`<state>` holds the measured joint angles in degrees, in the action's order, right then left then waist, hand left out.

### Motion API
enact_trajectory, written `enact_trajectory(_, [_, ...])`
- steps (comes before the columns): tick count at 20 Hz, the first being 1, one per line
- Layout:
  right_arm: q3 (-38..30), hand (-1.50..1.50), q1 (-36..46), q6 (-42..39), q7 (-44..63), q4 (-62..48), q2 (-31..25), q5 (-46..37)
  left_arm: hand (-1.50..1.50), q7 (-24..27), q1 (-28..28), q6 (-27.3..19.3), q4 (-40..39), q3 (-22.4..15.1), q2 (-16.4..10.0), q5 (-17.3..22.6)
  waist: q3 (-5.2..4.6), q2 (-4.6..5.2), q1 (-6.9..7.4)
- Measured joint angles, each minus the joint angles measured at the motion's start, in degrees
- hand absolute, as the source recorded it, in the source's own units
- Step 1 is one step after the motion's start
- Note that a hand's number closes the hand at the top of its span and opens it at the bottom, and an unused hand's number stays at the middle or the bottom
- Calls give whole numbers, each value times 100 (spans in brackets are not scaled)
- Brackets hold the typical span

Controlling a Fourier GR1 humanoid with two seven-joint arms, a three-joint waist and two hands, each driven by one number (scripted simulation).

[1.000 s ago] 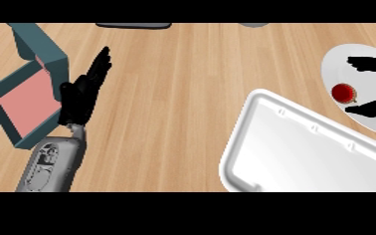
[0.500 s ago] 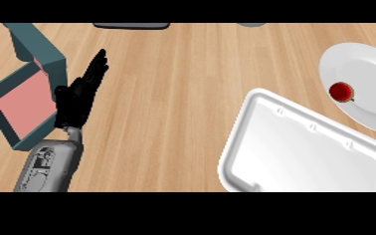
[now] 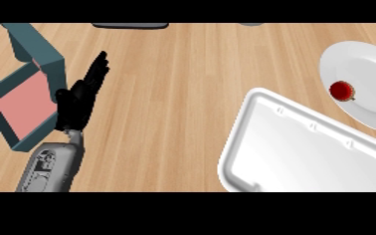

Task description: Pick the cupcake from the tray and place it in the plate

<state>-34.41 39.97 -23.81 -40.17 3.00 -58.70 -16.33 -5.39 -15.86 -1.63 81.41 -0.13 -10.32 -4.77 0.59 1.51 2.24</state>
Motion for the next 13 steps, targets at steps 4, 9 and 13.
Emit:
enact_trajectory(4, [-60, -150, -253, -157, 58, 88, -215, 69, 0, -22, -34, 2, 11, 17, 1, 13, 13, 11, -2])
enact_trajectory(9, [-100, -150, -484, -279, 124, 190, -355, 120, 0, -2, -42, -19, 16, 16, 21, 0, 28, 20, 11])
enact_trajectory(13, [-167, -150, -629, -301, 142, 247, -370, 193, 0, 0, -35, -21, 20, 9, 35, -2, 38, 24, 21])
